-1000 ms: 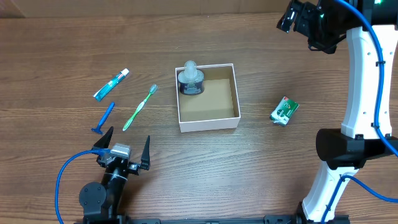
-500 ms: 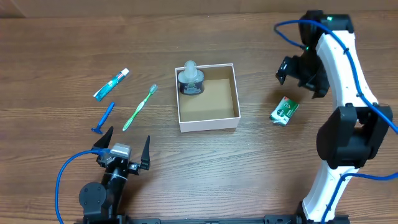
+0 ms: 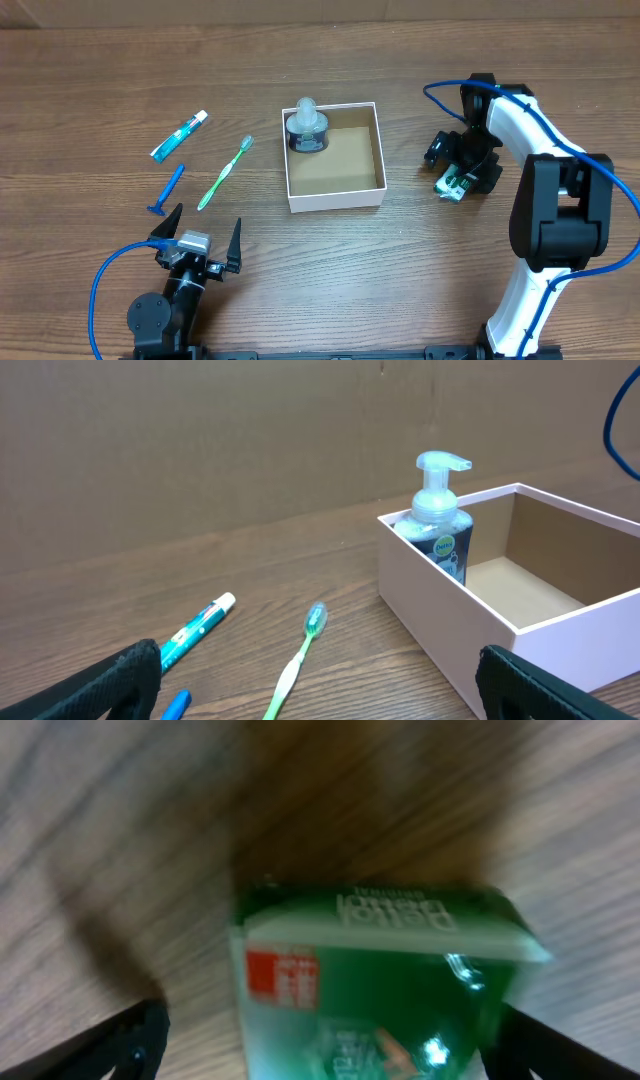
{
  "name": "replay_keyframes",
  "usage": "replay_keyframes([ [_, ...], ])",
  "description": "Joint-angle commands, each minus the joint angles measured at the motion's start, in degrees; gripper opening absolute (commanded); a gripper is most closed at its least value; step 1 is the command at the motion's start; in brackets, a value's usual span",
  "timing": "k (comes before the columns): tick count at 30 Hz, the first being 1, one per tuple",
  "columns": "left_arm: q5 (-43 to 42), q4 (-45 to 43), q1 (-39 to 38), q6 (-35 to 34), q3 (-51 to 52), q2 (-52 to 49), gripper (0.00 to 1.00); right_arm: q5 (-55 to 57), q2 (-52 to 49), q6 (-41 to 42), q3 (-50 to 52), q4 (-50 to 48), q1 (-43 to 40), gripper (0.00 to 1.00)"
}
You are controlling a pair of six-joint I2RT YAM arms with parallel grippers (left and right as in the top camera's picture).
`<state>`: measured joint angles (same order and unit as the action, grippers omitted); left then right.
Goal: Pack container
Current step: 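Move the right gripper to the green Dettol box and grasp it, then place the Dettol box into the box beside the bottle, release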
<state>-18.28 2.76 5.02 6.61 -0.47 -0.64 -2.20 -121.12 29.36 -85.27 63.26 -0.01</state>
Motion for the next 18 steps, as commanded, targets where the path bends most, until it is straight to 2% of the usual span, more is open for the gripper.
replay_keyframes([
  [1, -0.6, 0.0, 0.6, 0.7, 0.2, 0.4, 1.00, -2.3, 1.0, -1.3, 4.1, -4.5, -0.4, 0.99],
  [2, -0.6, 0.0, 0.6, 0.7, 0.2, 0.4, 1.00, -2.4, 1.0, -1.4, 5.1, -6.1, -0.4, 0.95],
  [4, -0.6, 0.0, 0.6, 0.7, 0.2, 0.4, 1.00, -2.4, 1.0, -2.8, 5.4, -7.5, -0.4, 0.77],
  [6, -0.6, 0.0, 0.6, 0.7, 0.2, 0.4, 1.00, -2.4, 1.0, -2.8, 5.4, -8.0, -0.4, 0.69],
  [7, -0.6, 0.0, 0.6, 0.7, 0.2, 0.4, 1.00, -2.2, 1.0, -2.8, 5.4, -8.4, -0.4, 0.59],
  [9, -0.6, 0.0, 0.6, 0.7, 0.2, 0.4, 1.00, -2.2, 1.0, -2.8, 5.4, -9.3, -0.4, 0.48],
  [11, -0.6, 0.0, 0.6, 0.7, 0.2, 0.4, 1.00, -2.2, 1.0, -3.8, 5.4, -10.0, -0.4, 0.44],
  [14, -0.6, 0.0, 0.6, 0.7, 0.2, 0.4, 1.00, -2.2, 1.0, -4.1, 3.1, -9.2, -0.4, 0.43],
  [18, -0.6, 0.0, 0.6, 0.7, 0.2, 0.4, 1.00, -4.2, 1.0, -7.4, -10.2, 1.0, -0.4, 0.44],
])
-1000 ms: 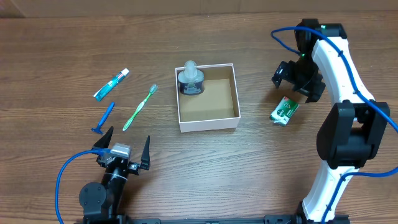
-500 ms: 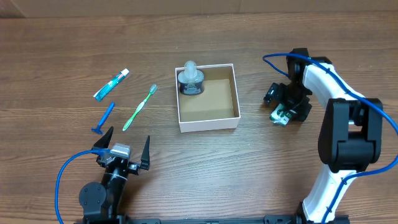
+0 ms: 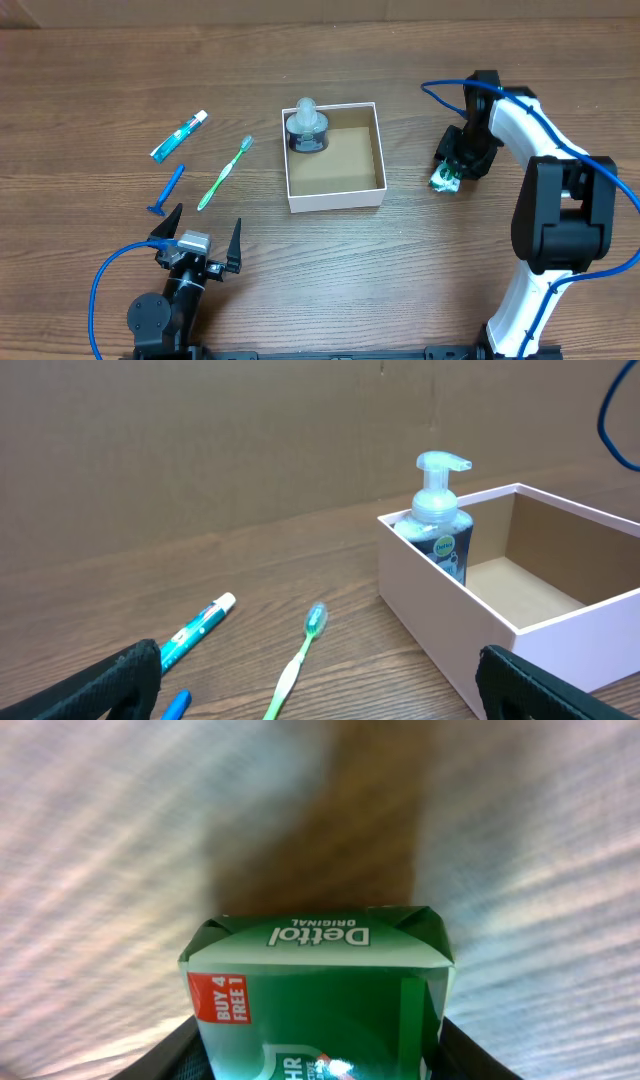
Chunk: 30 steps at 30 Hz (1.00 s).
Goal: Pack container
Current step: 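Place the Dettol box into the box beside the bottle, release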
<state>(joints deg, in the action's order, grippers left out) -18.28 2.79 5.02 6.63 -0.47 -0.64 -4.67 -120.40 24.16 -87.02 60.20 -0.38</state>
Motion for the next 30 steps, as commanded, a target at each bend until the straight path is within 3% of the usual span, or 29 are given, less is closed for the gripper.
replay_keyframes([
  [1, -0.6, 0.0, 0.6, 0.7, 0.2, 0.4, 1.00, -2.2, 0.3, -3.7, -11.7, 6.4, -0.1, 0.44],
  [4, -0.6, 0.0, 0.6, 0.7, 0.2, 0.4, 1.00, -5.7, 0.3, -7.7, -23.8, 14.2, -0.1, 0.45],
  [7, -0.6, 0.0, 0.6, 0.7, 0.2, 0.4, 1.00, -18.7, 0.3, -13.0, -33.9, 18.8, 0.1, 0.45],
  [10, -0.6, 0.0, 0.6, 0.7, 0.2, 0.4, 1.00, -31.3, 0.4, -17.2, -36.1, 18.9, 2.5, 0.45],
  [18, -0.6, 0.0, 0.6, 0.7, 0.2, 0.4, 1.00, -13.5, 0.3, -14.9, -30.0, 14.6, 18.6, 0.46],
  [26, -0.6, 0.0, 0.6, 0.7, 0.2, 0.4, 1.00, -8.9, 0.2, -11.9, -15.1, -0.6, 20.7, 0.46],
  [30, -0.6, 0.0, 0.6, 0.7, 0.2, 0.4, 1.00, -8.9, 0.0, -11.9, -14.2, -4.2, 20.7, 0.56],
])
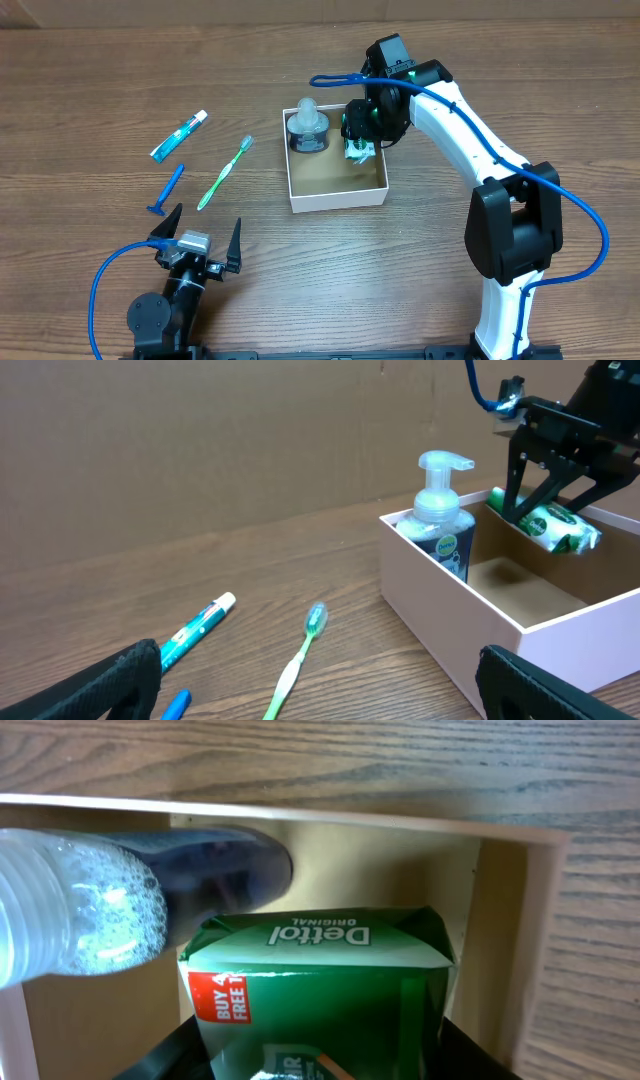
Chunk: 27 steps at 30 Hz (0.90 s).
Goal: Pack container
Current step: 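Place the Dettol box into the box beside the bottle, release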
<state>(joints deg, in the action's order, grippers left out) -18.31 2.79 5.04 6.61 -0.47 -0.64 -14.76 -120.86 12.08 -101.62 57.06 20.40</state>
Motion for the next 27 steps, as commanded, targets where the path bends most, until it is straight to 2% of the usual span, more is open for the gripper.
replay_keyframes([
  [1, -0.6, 0.0, 0.6, 0.7, 0.2, 0.4, 1.00, 1.2, 0.5, 0.1, 0.4, -1.3, -0.1, 0.69],
  [3, -0.6, 0.0, 0.6, 0.7, 0.2, 0.4, 1.00, 1.1, 0.5, 0.1, 0.4, -1.6, -0.1, 0.86],
  [5, -0.6, 0.0, 0.6, 0.7, 0.2, 0.4, 1.00, 0.5, 0.5, -0.1, 0.4, -2.2, -0.1, 0.90],
  [7, -0.6, 0.0, 0.6, 0.7, 0.2, 0.4, 1.00, -0.3, 0.5, -0.1, -0.6, -2.0, -0.1, 0.91],
  [11, -0.6, 0.0, 0.6, 0.7, 0.2, 0.4, 1.00, 0.1, 0.5, -0.1, -8.8, 2.6, -1.1, 0.94],
  [18, -0.6, 0.0, 0.6, 0.7, 0.2, 0.3, 1.00, 11.7, 0.7, -0.5, -23.0, 11.4, -6.5, 0.98],
  [20, -0.6, 0.0, 0.6, 0.7, 0.2, 0.3, 1.00, 17.2, 0.7, 1.6, -23.4, 13.4, -10.1, 1.00],
  [22, -0.6, 0.0, 0.6, 0.7, 0.2, 0.3, 1.00, 22.5, 0.7, 7.3, -23.3, 17.1, -15.0, 1.00],
  [27, -0.3, 0.0, 0.6, 0.7, 0.2, 0.3, 1.00, 22.6, 0.6, 13.5, -18.9, 21.5, -27.5, 1.00],
])
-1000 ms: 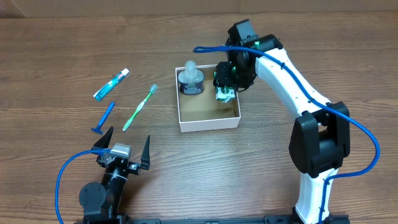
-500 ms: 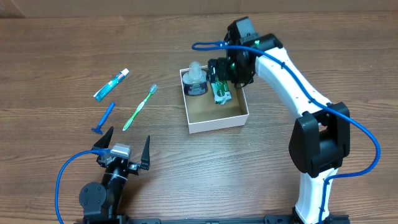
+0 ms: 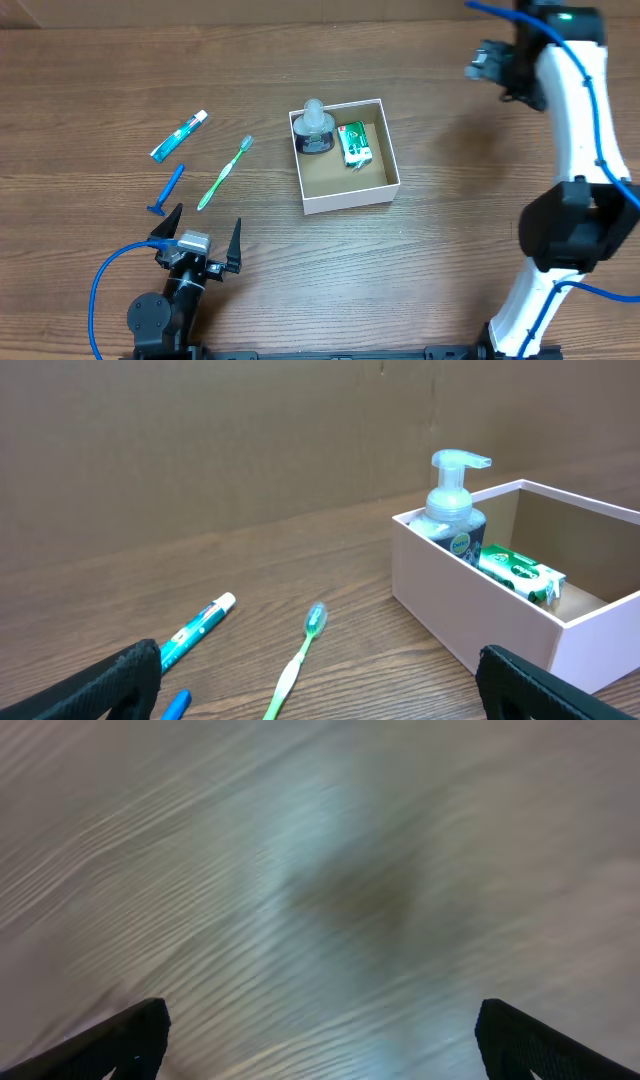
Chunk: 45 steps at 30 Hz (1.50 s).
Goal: Pack container
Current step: 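Place the Dettol box into the box beside the bottle, release, then reach the left gripper to the green toothbrush and grasp it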
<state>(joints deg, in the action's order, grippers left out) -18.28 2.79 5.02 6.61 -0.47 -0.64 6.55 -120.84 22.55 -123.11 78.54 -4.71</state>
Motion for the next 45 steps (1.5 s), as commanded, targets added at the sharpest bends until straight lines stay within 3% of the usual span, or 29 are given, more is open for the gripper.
replay_keyframes([
  [1, 1.2, 0.0, 0.6, 0.7, 0.2, 0.3, 1.00, 1.2, 0.5, 3.0, 4.5, 0.9, -3.6, 1.00],
  [5, 1.3, 0.0, 0.6, 0.7, 0.2, 0.3, 1.00, 0.9, 0.5, 2.8, 11.5, 5.7, -4.4, 1.00],
  [9, 3.9, -0.7, 0.6, 1.5, 0.2, 0.3, 1.00, 0.9, 0.5, 2.8, 11.8, 1.3, -4.4, 1.00],
  [13, 1.6, -2.8, 0.6, -4.8, -1.5, 0.3, 1.00, 0.9, 0.5, 2.8, 11.8, -2.2, -4.4, 1.00],
  [16, 0.9, 4.2, 0.7, -5.3, -10.4, -2.8, 1.00, 0.9, 0.5, 2.8, 11.8, -4.7, -4.4, 1.00],
  [20, -2.5, 12.8, 0.6, -5.3, -29.8, -24.3, 1.00, 0.9, 0.5, 2.8, 11.8, -5.0, -4.4, 1.00],
  [25, -8.2, 44.5, 0.6, -5.3, -65.3, -62.8, 1.00, 0.9, 0.5, 2.8, 11.8, -5.0, -4.4, 1.00],
  [26, -8.8, 45.7, 0.6, -6.3, -67.5, -67.8, 1.00, 0.9, 0.5, 2.8, 11.8, -5.0, -4.4, 1.00],
  [29, -11.6, 46.7, 0.6, -8.2, -67.9, -77.7, 1.00, 0.9, 0.5, 2.8, 11.8, -5.0, -4.4, 1.00],
  [32, -11.2, 45.6, 0.6, -2.7, -67.9, -83.9, 1.00, 0.9, 0.5, 2.8, 11.8, -5.0, -4.4, 1.00],
  [41, 14.3, 44.7, -0.1, -1.7, -67.9, -98.2, 1.00, 0.9, 0.5, 2.8, 11.8, -5.0, -4.4, 1.00],
  [45, 14.5, 38.4, -2.8, 2.9, -67.9, -101.5, 1.00, 0.9, 0.5, 2.8, 11.8, -5.0, -4.4, 1.00],
])
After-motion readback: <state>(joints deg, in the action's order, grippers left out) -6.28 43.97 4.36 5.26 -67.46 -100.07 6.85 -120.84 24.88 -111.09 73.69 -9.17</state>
